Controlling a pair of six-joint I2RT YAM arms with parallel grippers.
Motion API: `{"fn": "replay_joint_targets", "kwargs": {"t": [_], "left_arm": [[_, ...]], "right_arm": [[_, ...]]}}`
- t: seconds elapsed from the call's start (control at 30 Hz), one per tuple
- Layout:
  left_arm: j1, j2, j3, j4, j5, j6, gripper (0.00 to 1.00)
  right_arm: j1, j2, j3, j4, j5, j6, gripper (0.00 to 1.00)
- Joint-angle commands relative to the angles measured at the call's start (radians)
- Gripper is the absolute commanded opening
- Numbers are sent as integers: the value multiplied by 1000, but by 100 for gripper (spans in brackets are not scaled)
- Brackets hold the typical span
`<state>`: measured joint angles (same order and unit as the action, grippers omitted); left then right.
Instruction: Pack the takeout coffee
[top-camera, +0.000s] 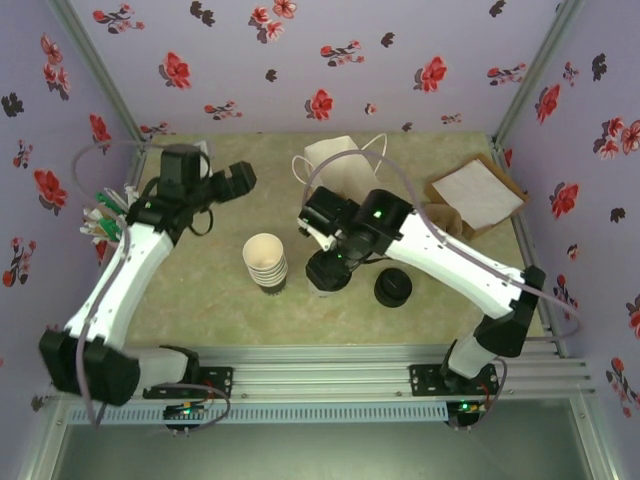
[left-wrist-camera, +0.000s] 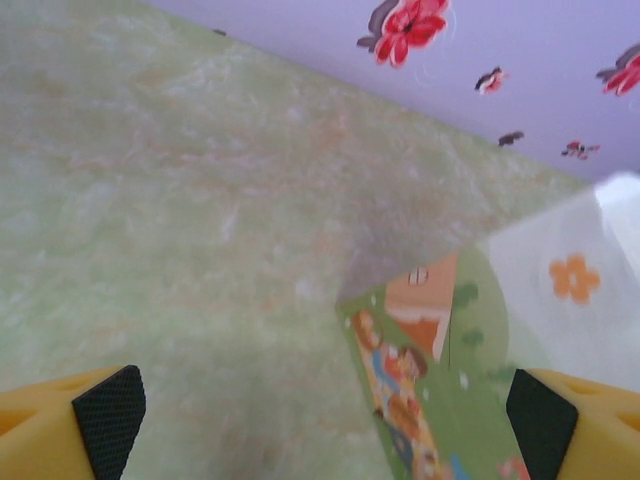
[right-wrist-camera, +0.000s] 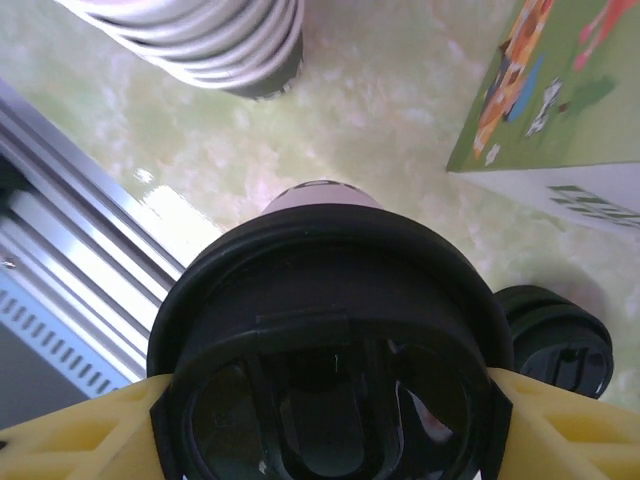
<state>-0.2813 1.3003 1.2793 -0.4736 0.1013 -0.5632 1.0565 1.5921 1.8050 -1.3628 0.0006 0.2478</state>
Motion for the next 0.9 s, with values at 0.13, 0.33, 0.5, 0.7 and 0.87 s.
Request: {"fn": "replay_joint_targets", "kwargs": {"t": [0.13, 0.33, 0.5, 0.7, 0.87], "left_arm": [[44, 294, 152, 276, 155, 44, 93], [35, 541, 347, 350, 269, 51, 90], [-11, 712, 521, 307, 309, 91, 89], [-60, 834, 634, 272, 334, 111, 89], [-74, 891, 669, 263, 358, 117, 88]], "right_arm": [[4, -8, 275, -186, 96, 30, 68], [-7, 37, 519, -273, 173, 20, 68], [-63, 51, 643, -282, 202, 13, 67], [-178, 50, 669, -249, 199, 5, 67], [-268, 86, 671, -223, 168, 1, 67]]}}
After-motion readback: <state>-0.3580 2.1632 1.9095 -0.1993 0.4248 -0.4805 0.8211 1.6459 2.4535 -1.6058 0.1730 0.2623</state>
